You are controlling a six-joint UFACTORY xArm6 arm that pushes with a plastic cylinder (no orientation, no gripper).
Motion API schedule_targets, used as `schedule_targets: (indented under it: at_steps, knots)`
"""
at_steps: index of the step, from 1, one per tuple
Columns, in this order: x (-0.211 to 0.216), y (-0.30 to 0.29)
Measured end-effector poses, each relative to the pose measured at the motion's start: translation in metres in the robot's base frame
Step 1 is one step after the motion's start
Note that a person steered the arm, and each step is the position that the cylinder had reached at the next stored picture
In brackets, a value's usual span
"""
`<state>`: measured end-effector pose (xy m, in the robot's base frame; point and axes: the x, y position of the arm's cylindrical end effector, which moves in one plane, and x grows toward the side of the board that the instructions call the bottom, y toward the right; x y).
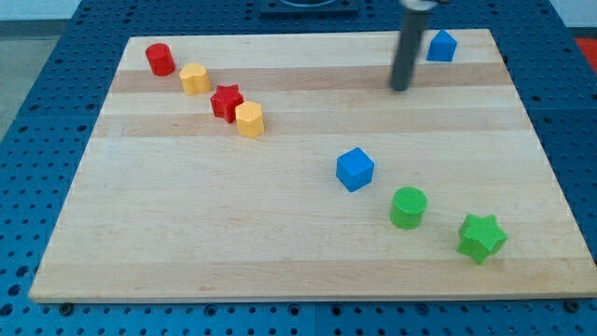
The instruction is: Slide the blue cube towards the top side of the board
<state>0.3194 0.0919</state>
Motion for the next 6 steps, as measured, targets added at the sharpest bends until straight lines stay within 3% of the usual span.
schedule_targets:
  at_steps: [1,2,3,4,6]
  knots:
    - [0.051,-0.089]
    - [0.127,-0.138]
    - [0.182,-0.139]
    - [0.204,-0.11]
    - [0.138,-0.013]
